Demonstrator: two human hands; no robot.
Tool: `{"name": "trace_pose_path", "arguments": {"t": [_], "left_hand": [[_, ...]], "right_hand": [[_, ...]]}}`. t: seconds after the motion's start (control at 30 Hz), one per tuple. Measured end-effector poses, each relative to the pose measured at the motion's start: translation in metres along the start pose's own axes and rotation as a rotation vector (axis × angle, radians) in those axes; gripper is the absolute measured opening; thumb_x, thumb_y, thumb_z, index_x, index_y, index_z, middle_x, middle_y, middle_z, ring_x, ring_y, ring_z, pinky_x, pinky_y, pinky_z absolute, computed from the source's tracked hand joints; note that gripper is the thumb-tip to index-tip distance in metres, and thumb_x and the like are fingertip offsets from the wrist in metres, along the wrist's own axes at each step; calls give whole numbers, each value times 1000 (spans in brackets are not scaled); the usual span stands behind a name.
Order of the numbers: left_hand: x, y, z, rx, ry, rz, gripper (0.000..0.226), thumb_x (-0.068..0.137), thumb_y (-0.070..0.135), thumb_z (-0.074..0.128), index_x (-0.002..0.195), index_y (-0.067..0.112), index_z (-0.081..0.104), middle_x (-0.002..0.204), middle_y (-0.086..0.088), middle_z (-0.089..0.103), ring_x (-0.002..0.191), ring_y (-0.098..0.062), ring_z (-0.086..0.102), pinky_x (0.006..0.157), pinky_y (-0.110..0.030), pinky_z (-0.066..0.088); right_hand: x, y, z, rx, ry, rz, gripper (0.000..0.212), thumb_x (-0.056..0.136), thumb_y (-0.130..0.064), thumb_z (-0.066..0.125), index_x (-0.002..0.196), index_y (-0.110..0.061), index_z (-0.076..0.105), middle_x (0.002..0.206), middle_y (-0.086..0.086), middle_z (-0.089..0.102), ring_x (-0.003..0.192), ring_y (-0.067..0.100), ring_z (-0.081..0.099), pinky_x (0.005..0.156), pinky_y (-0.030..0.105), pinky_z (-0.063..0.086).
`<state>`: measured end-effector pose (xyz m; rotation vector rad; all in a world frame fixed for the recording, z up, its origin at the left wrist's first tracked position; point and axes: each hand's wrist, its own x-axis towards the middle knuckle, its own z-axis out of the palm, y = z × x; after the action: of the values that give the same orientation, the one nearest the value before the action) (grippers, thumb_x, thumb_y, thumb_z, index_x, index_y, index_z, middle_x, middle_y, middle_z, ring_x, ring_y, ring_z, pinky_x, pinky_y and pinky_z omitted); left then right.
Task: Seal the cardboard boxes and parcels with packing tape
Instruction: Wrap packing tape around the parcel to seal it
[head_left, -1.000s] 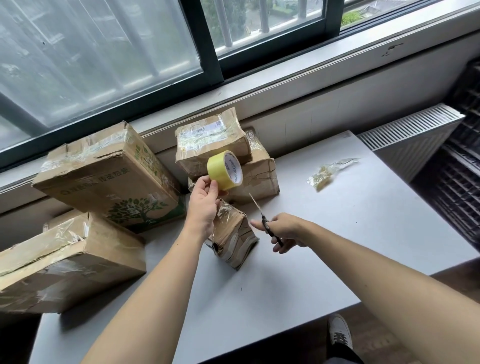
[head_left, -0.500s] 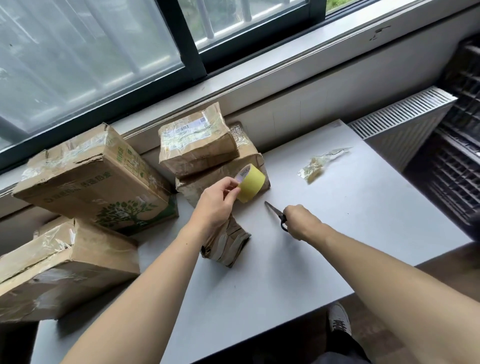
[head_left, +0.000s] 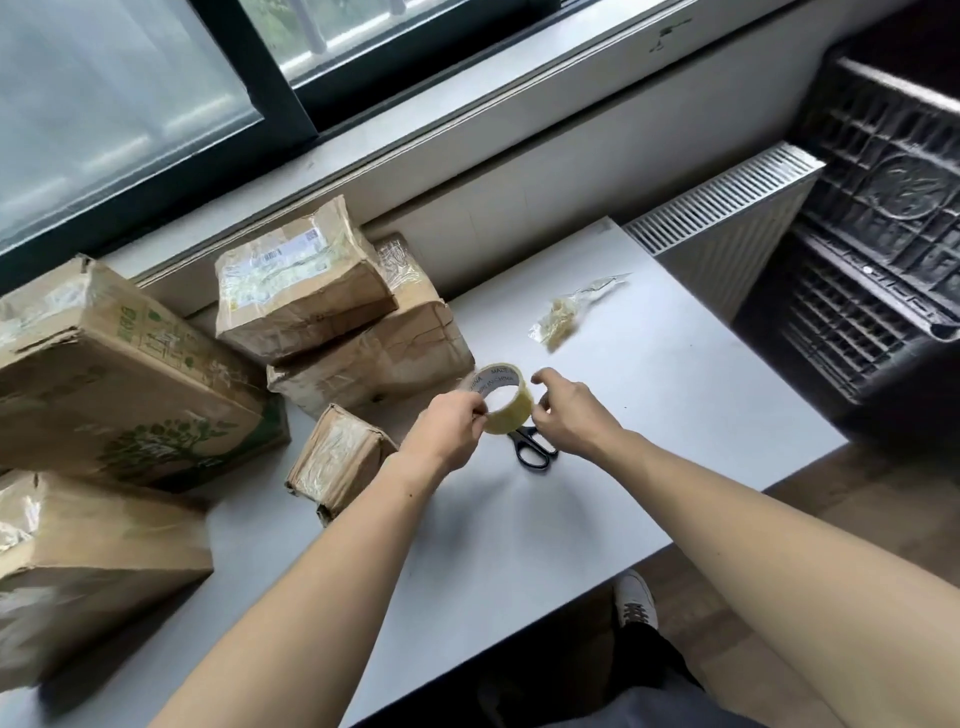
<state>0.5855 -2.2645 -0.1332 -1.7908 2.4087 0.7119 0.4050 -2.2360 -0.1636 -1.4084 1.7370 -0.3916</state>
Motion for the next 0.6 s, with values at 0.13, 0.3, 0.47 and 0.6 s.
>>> {"name": "trace_pose_path", "arguments": {"t": [0.13,0.3,0.47,0.6], "left_hand": [[8,1,19,52,-153,30,33,96,11,54,128,10,62,133,-7,60,125,-27,52,104,-32,39],[6,2,27,65,-304,13,45,100,12,52,144,10,45,153,-4,41,141,-22,37,114,-26,23],[2,3,11,-3,-215,-68,42,100,19,50,142,16,50,145,-5,53,132,-23,49,108,-31,37],[-12,-9,-27,-73,88,-88,34,97,20,50,129,17,62,134,-2,62,125,-21,54,105,-35,42]], "right_hand": [[-5,10,-6,49,4,-47,48,97,-19,51,144,-25,47,120,10,67,109,30,61,92,36,49],[-7,15,-10,28,-56,-66,47,99,-19,50,145,-21,47,129,10,62,112,28,60,92,32,47],[-1,-5,-6,-28,-53,-115,34,96,-18,51,129,-15,58,119,11,68,103,28,63,88,35,51],[3,-42,6,-8,-57,-193,31,96,-23,51,124,-16,63,118,9,69,112,28,62,97,36,49]]}}
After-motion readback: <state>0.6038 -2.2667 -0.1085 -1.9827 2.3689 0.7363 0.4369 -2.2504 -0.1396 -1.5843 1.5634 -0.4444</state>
